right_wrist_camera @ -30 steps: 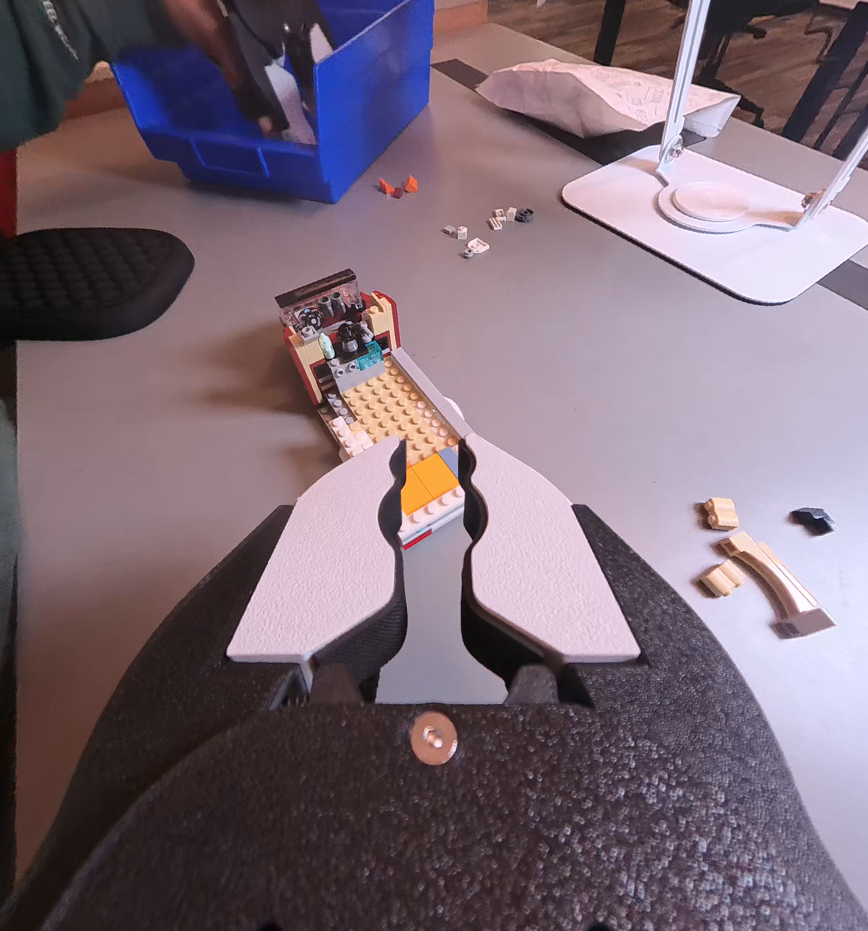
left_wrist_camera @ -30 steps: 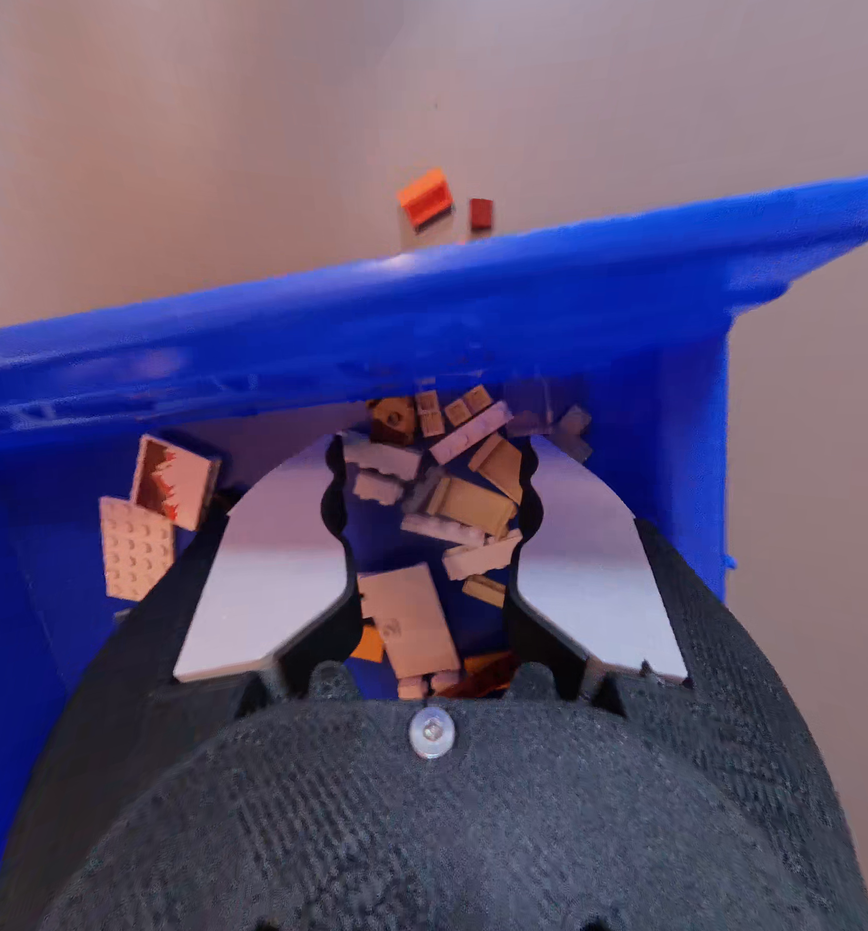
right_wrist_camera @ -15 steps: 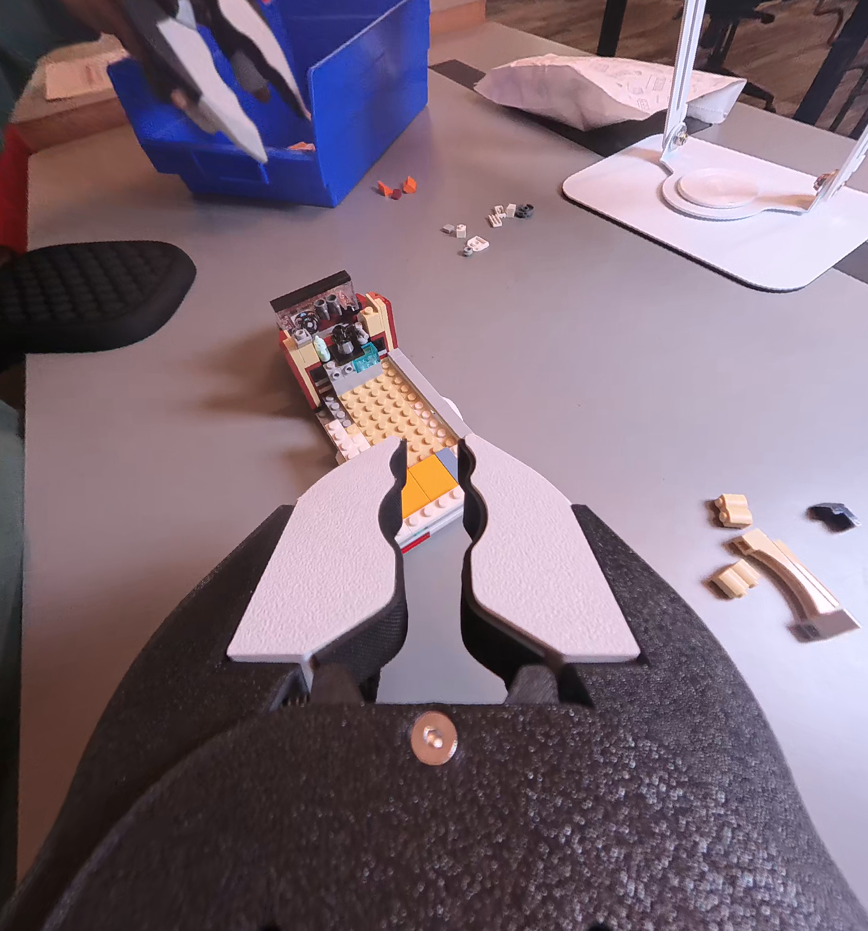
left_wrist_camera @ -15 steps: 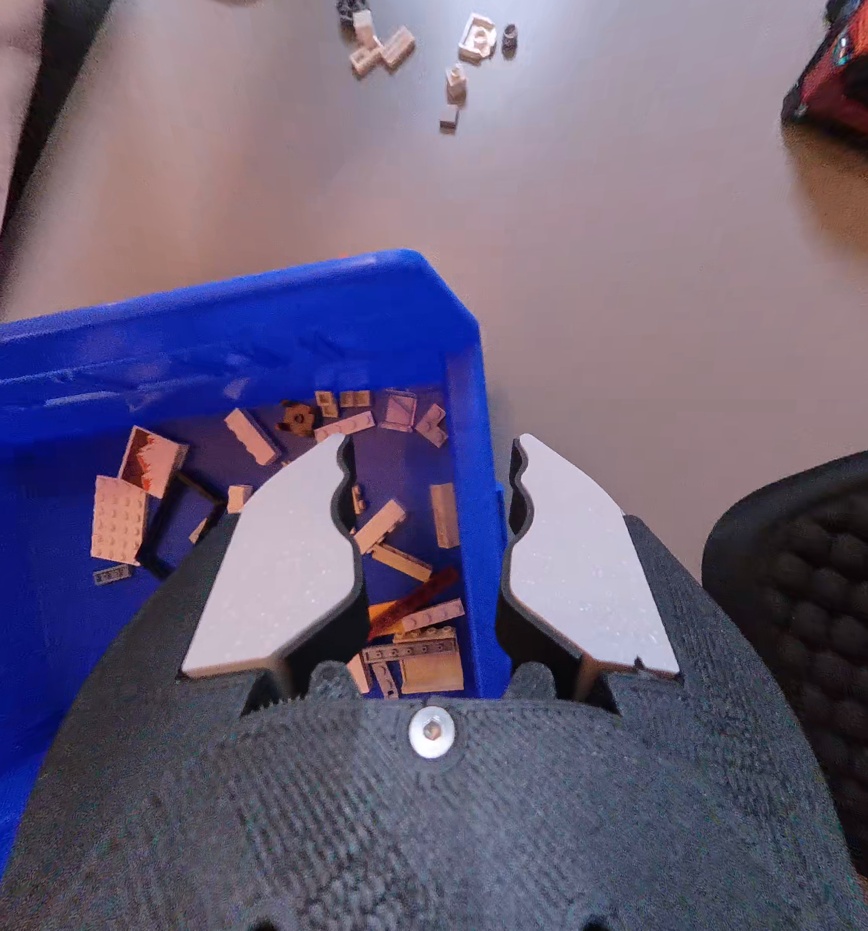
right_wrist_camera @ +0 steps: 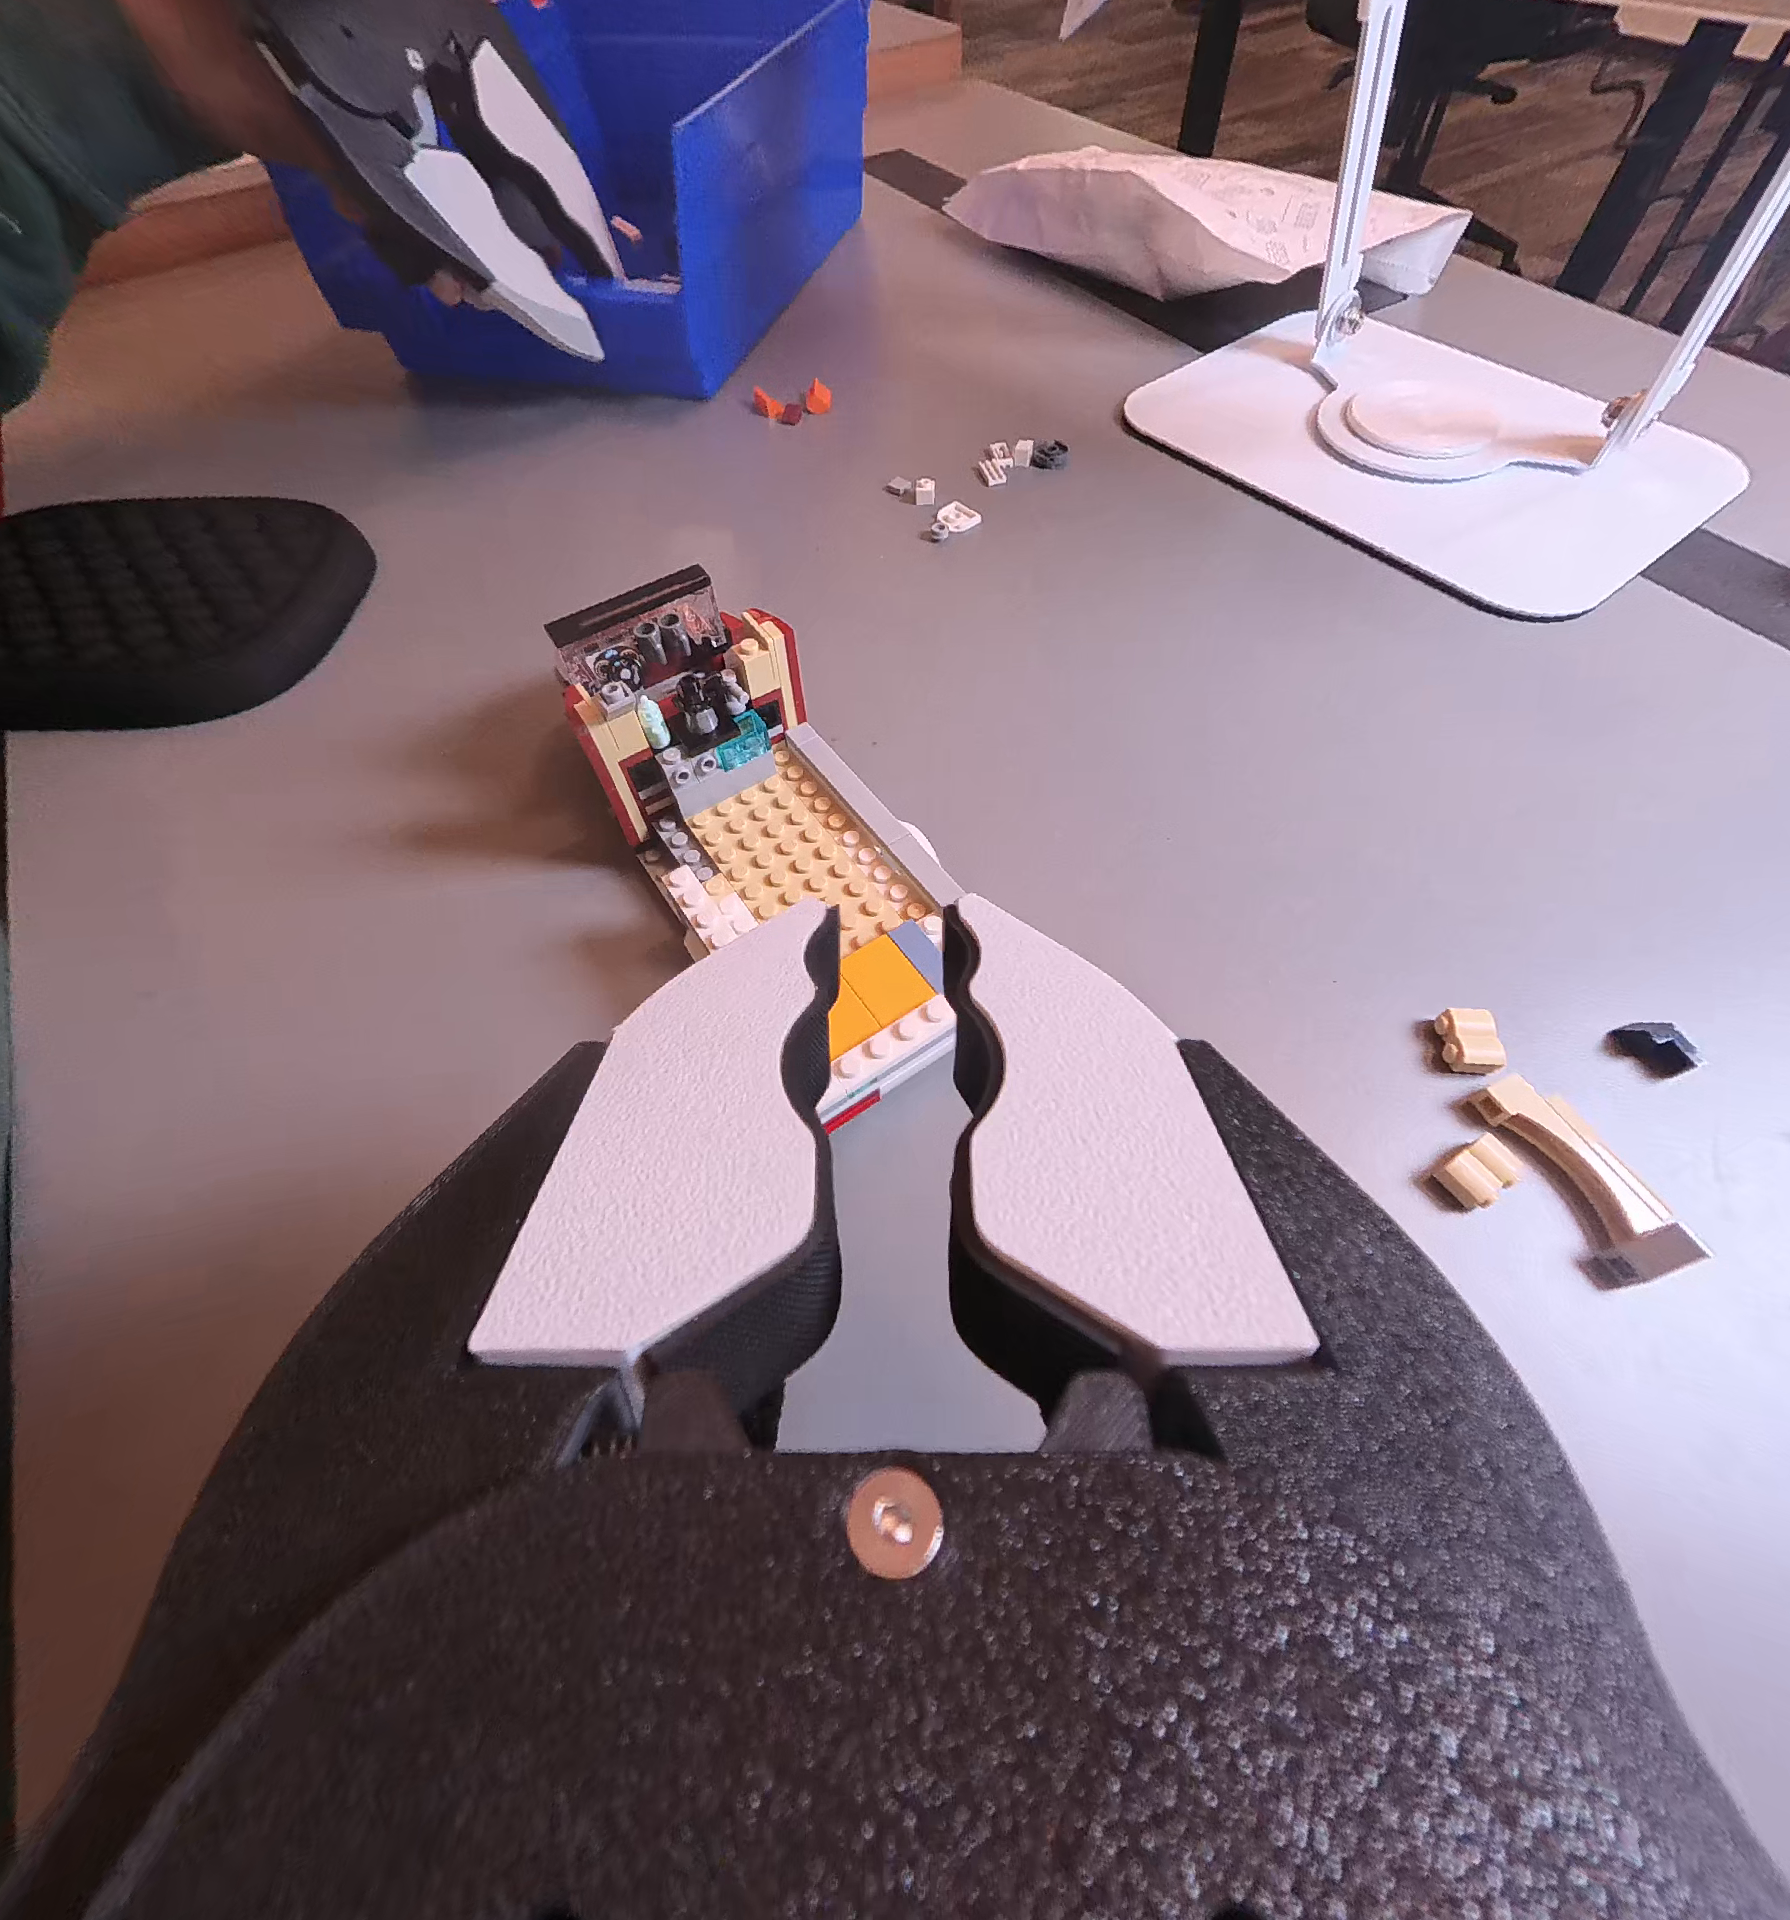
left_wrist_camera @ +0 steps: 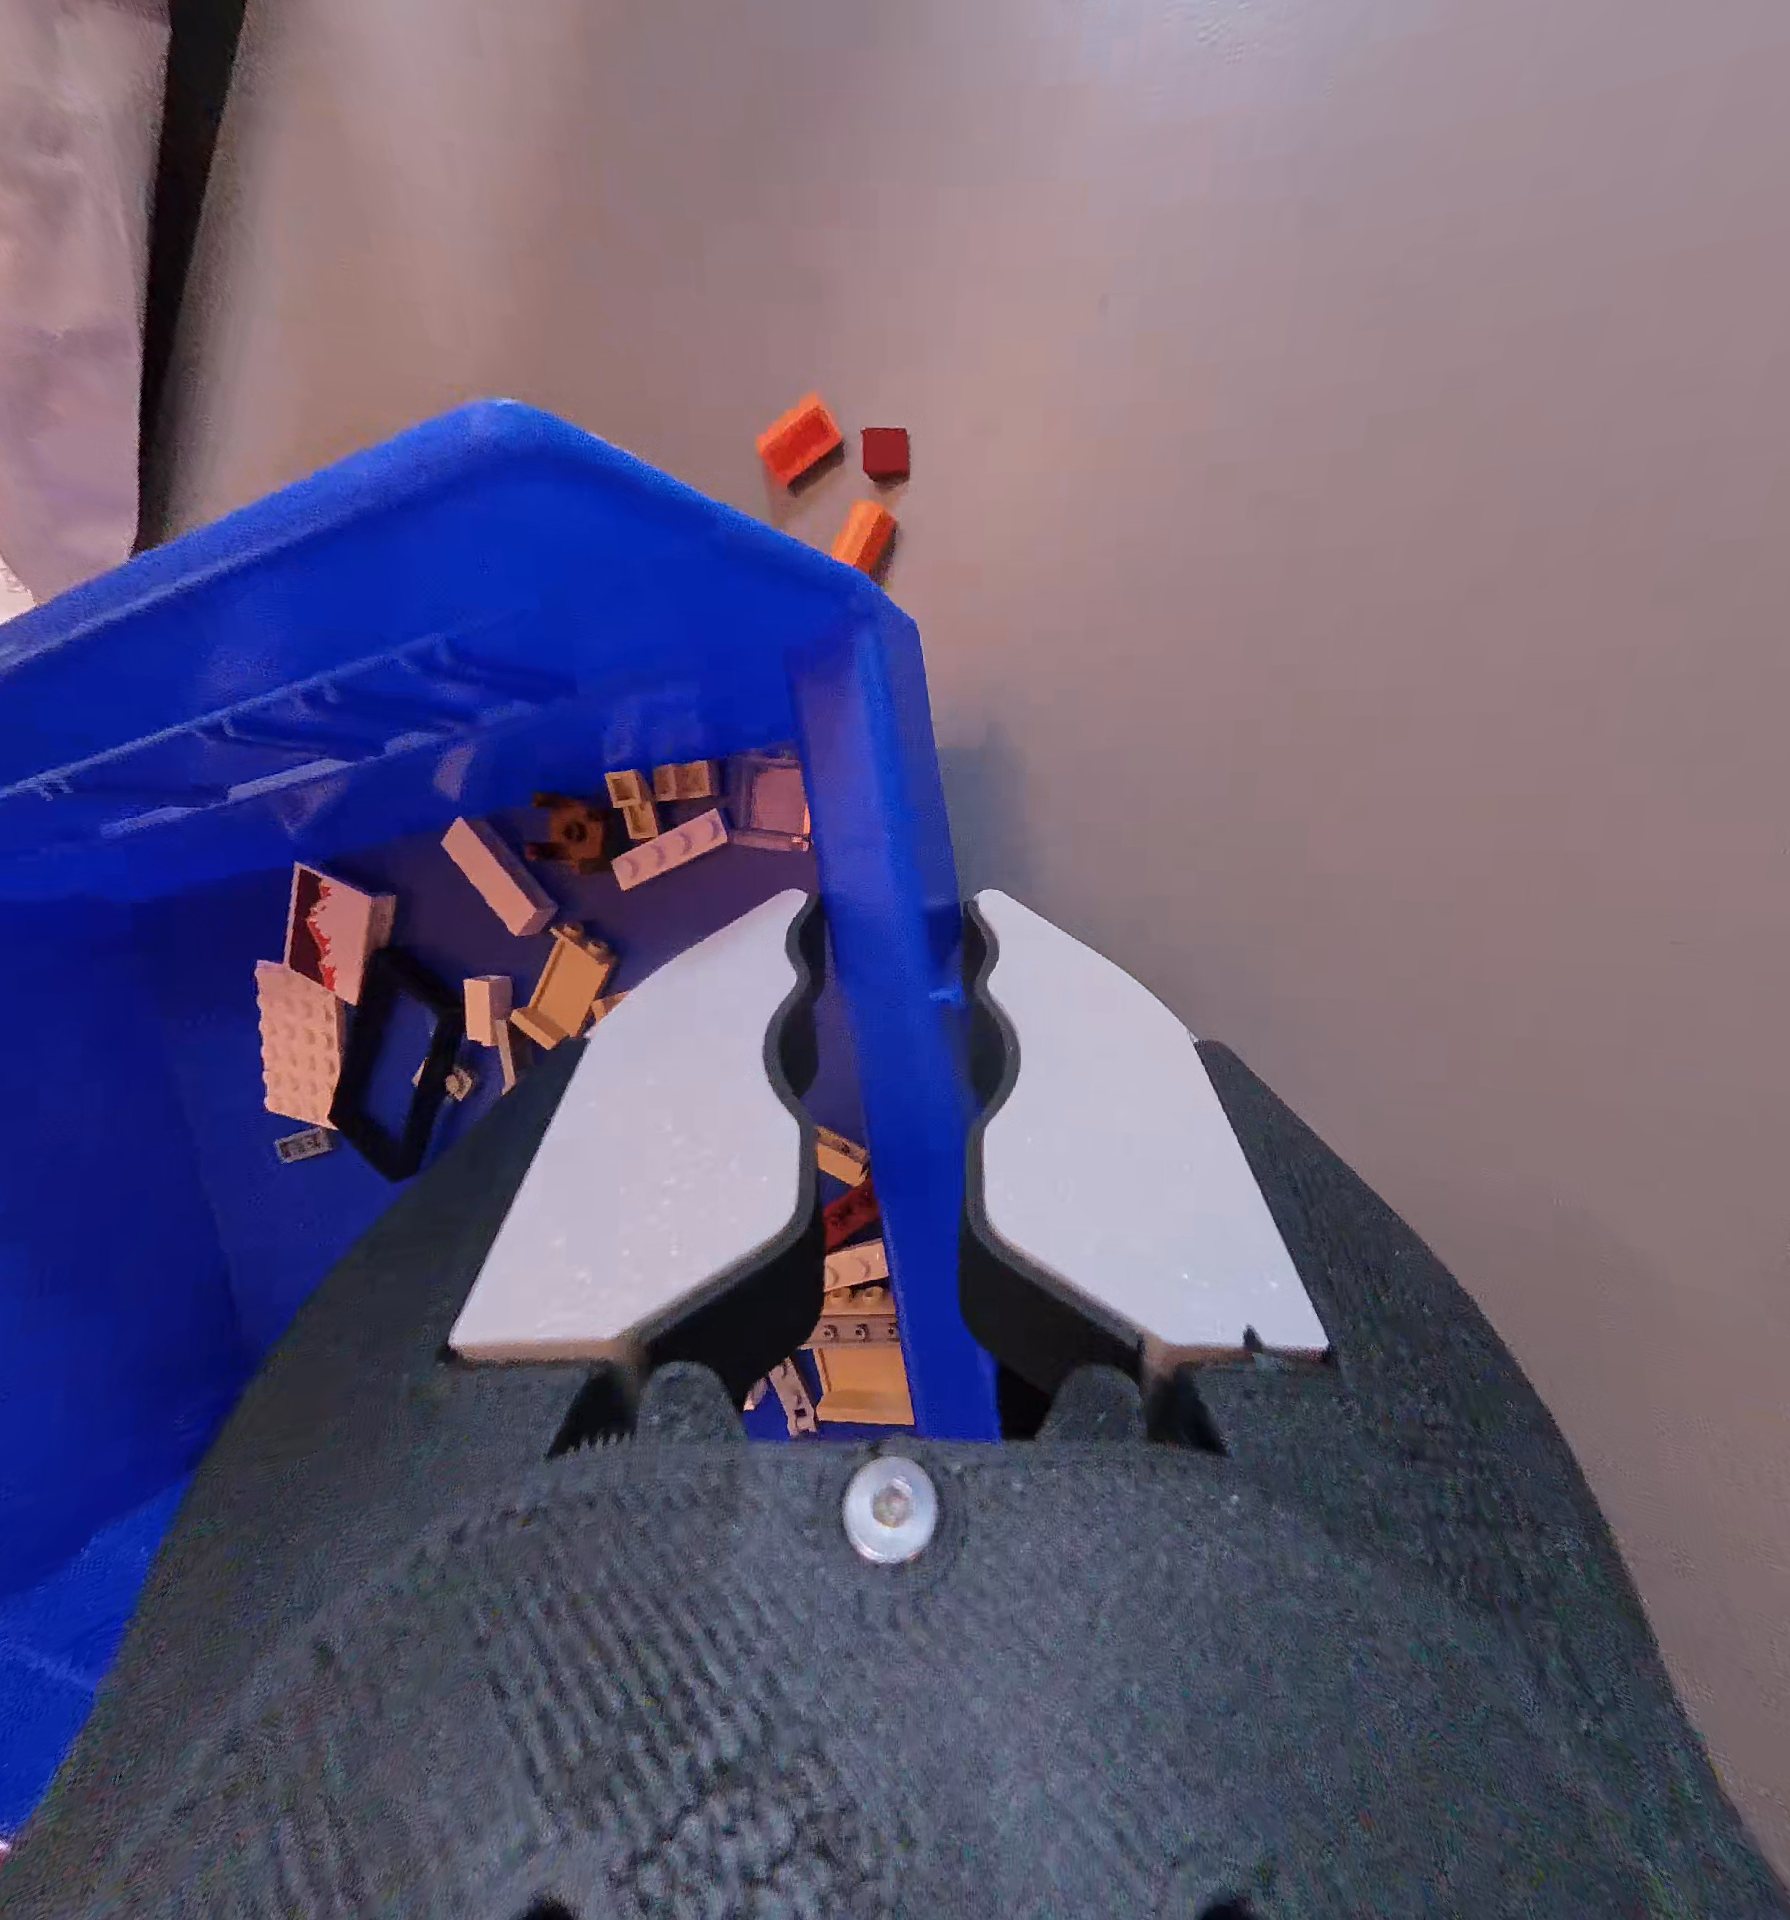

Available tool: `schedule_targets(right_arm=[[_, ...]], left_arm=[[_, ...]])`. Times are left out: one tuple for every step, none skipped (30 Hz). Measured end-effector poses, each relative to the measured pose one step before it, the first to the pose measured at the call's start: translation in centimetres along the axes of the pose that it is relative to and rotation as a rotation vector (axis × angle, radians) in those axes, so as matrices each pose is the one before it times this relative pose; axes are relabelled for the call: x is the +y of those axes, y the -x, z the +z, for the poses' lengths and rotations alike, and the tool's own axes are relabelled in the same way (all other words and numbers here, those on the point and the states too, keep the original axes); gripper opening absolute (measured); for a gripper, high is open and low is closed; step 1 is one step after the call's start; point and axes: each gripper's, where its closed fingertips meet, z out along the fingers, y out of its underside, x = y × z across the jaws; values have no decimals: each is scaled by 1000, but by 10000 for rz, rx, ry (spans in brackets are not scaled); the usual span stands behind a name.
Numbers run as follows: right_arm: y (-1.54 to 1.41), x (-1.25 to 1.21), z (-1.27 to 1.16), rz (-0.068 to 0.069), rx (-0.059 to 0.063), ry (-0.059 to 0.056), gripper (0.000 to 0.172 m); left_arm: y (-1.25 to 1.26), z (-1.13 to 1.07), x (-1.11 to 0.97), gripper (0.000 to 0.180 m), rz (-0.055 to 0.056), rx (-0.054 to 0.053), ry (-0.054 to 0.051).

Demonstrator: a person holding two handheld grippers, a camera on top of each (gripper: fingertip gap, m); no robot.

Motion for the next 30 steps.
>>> schedule_targets(right_arm=[[-50, 33, 3, 6, 10, 4, 19], [-61, 44, 6, 9, 12, 6, 19], [-93, 12, 3, 4, 35, 5, 19], [-207, 33, -8, 5, 101, 23, 19], [-312, 39, -37, -10, 166, 39, 19], [-392, 33, -70, -19, 189, 41, 19], [-440, 39, -113, 11, 208, 48, 19], [-489, 23, -145, 30, 219, 24, 19], [-490, 8, -170, 33, 203, -6, 19], [-475, 46, -138, 46, 174, 1, 19], [-459, 76, -91, 48, 152, 9, 19], [-407, 54, -36, 34, 125, 2, 19], [-371, 34, -1, 31, 113, 10, 19], [-394, -5, 44, 37, 137, 14, 19], [-392, -67, 66, 30, 142, -16, 19], [-339, -121, 106, 27, 107, -30, 20], [-318, -94, 125, 36, 84, 6, 20], [-260, -96, 103, 37, 50, 29, 21], [-201, -142, 50, 33, 28, 2, 21], [-154, -187, -26, 32, 29, -49, 21], [-82, -175, -77, 27, -3, -84, 21], [75, -123, -85, 19, -82, -100, 21], [217, -44, -37, 23, -170, -106, 21], [310, 6, 17, 20, -206, -118, 21], [298, 100, 98, -14, -180, -98, 21], [218, 218, 170, -65, -111, -28, 21], [115, 279, 247, -118, -42, 34, 21], [67, 260, 272, -143, -6, 60, 21], [84, 191, 261, -124, -5, 56, 21], [123, 119, 245, -93, -37, 33, 21]], left_arm=[[224, 19, 128, 27, -24, -122, 17], [256, 13, 149, 26, -50, -134, 18], [286, 7, 211, 26, -41, -151, 41], [320, -27, 266, 26, -55, -162, 45], [342, -54, 333, 26, -80, -206, 77], [408, -157, 406, 30, -119, -320, 146], [459, -329, 232, 35, -115, -412, 117], [319, -703, -522, 36, -129, -486, -291], [-89, -913, -1237, 37, -152, -281, -698], [-525, -1043, -1873, 39, -188, -89, -990], [-805, -931, -2269, 41, -232, 2, -1181], [-1211, -635, -2577, 42, -335, 207, -1322], [-1569, -234, -2546, 42, -406, 394, -1286], [-1792, 197, -2383, 42, -535, 499, -1193], [-1914, 593, -2263, 41, -788, 610, -1224], [-2316, 923, -1959, 41, -1083, 932, -1188], [-2405, 1181, -1001, 43, -1094, 1129, -680], [-1671, 1205, -112, 48, -702, 798, -73], [-919, 1126, 117, 52, -127, 407, 71], [-411, 899, 311, 53, 407, 237, 142], [215, 618, 540, 54, 650, -105, 268], [209, 418, 495, 57, 665, -192, 143], [18, 240, 610, 56, 534, -92, 108], [189, 8, 971, 55, 384, -159, 315], [746, -208, 1368, 53, 471, -462, 550], [1297, -449, 1581, 51, 650, -766, 625], [1488, -559, 1650, 46, 543, -806, 590], [1453, -505, 1629, 41, 161, -684, 586], [1316, -316, 1626, 38, -256, -511, 651], [908, -61, 1530, 40, -536, -154, 672]])
